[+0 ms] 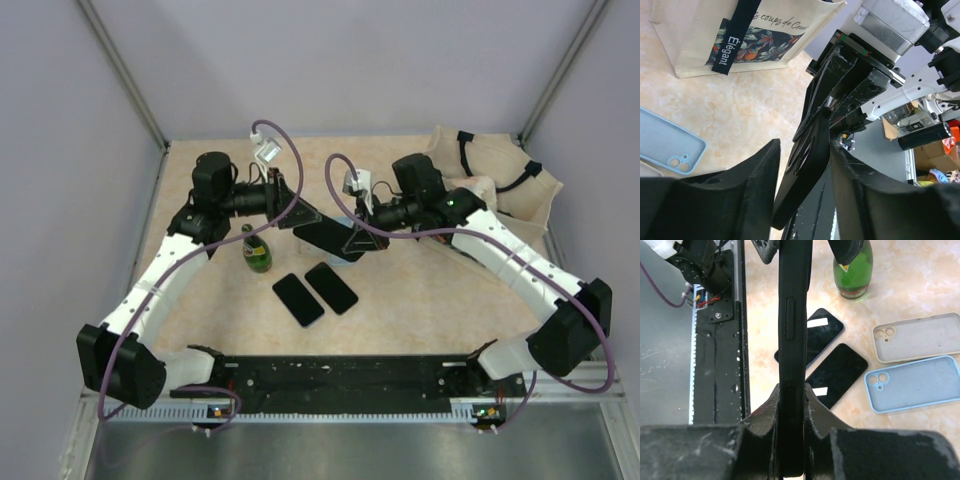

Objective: Take the phone out of the phone case
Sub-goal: Remove the phone case from the phone.

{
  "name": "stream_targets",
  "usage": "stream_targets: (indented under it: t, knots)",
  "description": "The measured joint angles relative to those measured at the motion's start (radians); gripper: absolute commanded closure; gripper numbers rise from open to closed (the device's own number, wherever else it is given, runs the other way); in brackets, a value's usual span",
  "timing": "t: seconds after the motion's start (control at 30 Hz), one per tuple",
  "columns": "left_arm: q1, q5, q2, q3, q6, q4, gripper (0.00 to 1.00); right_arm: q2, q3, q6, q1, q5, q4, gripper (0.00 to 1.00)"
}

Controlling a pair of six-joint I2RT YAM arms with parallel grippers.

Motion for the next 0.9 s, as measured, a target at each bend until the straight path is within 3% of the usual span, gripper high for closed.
stream_targets:
  t: [0.07, 0.17, 0.2, 0.4, 0.9]
  knots:
    - [0.0, 0.0, 0.0, 0.0, -0.011, -0.003, 0.71, -0.002, 0.0, -0.007, 0.005, 0.021, 0.0, 1.0]
    - [0.0, 0.021, 0.0, 0.0, -0.014, 0.0, 0.97, -0.003, 0.0, -0.018, 0.021, 0.058, -0.004, 1.0]
    - [0.0, 0.042, 0.001, 0.0, -0.01, 0.008, 1.0, -0.006, 0.0, -0.02, 0.027, 0.063, -0.009, 1.0]
    - [0.0, 0.138, 0.005, -0.002, -0.002, 0.069, 1.0, -0.042, 0.0, -0.024, 0.063, 0.115, -0.035, 1.0]
    - [0.004, 0.097, 0.078, -0.058, -0.21, 0.128, 1.0, -0.052, 0.0, -0.089, 0.124, 0.393, -0.077, 1.0]
